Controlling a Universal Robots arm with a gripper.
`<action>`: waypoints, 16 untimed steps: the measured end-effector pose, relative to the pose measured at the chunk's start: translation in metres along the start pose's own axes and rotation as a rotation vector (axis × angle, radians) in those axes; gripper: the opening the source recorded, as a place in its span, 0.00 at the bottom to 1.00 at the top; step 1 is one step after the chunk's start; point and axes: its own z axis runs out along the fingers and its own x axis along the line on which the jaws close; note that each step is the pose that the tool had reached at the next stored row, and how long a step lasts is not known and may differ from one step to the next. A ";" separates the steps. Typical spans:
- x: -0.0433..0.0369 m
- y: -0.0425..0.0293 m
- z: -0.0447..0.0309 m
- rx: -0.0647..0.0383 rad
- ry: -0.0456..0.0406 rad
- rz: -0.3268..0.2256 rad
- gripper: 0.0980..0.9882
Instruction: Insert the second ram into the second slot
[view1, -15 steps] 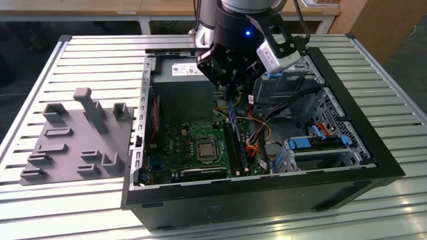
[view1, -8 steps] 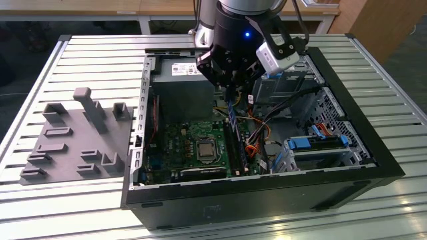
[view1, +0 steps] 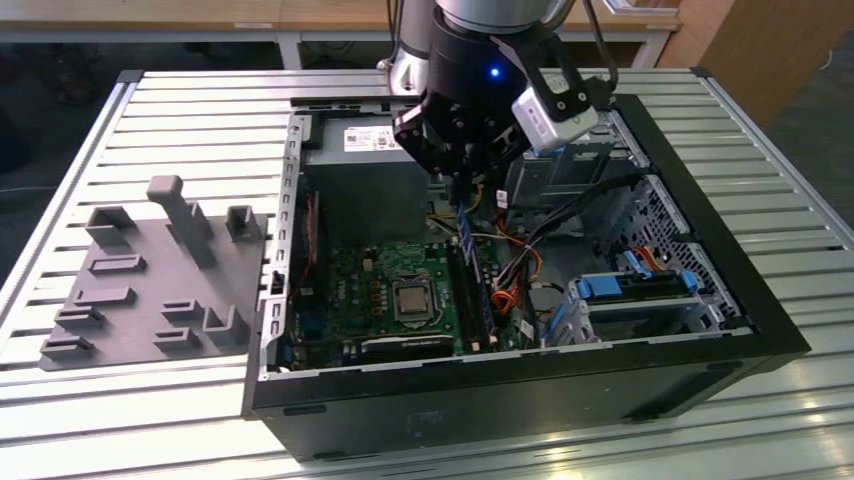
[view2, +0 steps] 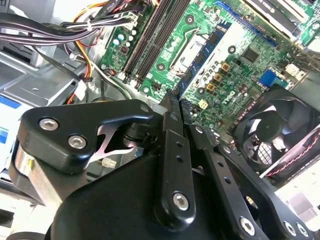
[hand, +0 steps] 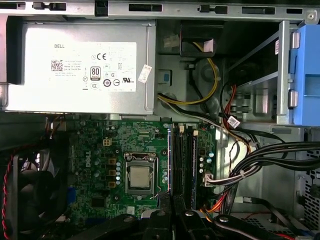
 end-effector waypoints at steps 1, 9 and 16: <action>0.0000 0.0000 0.0002 0.000 -0.0001 0.000 0.04; 0.0000 -0.0004 0.0017 0.000 -0.0006 0.000 0.04; -0.0001 -0.0006 0.0031 0.000 -0.0006 0.000 0.04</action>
